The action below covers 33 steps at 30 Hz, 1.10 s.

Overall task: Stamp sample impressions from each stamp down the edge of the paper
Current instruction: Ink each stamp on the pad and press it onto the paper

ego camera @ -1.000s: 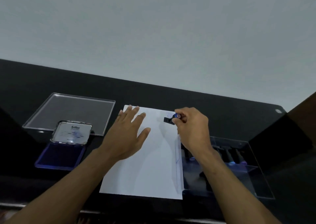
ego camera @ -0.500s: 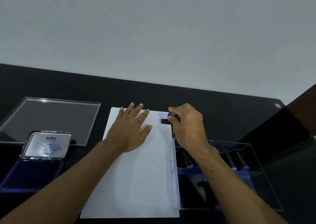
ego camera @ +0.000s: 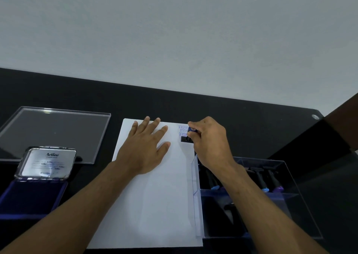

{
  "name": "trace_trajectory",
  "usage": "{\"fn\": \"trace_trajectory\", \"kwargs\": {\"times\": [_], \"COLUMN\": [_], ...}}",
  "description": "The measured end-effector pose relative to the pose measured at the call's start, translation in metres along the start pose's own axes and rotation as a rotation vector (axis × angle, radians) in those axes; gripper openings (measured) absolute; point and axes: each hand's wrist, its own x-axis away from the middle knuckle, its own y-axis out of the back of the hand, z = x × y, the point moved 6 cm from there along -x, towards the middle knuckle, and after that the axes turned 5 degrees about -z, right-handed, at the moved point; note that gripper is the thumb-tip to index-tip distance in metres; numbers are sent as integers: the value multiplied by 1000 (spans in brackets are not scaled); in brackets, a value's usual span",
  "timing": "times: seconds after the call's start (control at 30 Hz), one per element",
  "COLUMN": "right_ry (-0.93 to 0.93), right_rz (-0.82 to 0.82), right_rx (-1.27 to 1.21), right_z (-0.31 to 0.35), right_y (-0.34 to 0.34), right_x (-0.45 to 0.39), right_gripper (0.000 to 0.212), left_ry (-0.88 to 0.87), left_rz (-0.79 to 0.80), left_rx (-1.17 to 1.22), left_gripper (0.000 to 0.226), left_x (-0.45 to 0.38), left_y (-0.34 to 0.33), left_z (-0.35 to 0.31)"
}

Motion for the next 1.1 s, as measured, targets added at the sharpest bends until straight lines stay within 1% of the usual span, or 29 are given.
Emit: {"fn": "trace_trajectory", "kwargs": {"times": [0.3,0.43,0.6,0.73,0.9,1.1], "right_ry": [-11,-31,8,-22,13,6], "right_rz": [60,58,73,119,102,61], "right_rx": [29,10,81,79,118,76], "right_z": [0,-1,1,0,0,-2], "right_y": [-6,-9,-12,-14,-14,-14], "right_x": [-3,-7,-7,-9,-10,-9], "right_gripper": [32,31,29,31,33,31], "left_ry": [-9,-11,-19,-18,-12,-4], "left_rz": [-15,-18,-44,-39,-27,-13], "left_rx": [14,8,14,23,27,18], "left_gripper": [90,89,84,85,88,90], "left_x": [2,0,2,2,1,1], "left_y": [0,0,1,0,1,1], "left_z": [1,0,1,1,0,0]}}
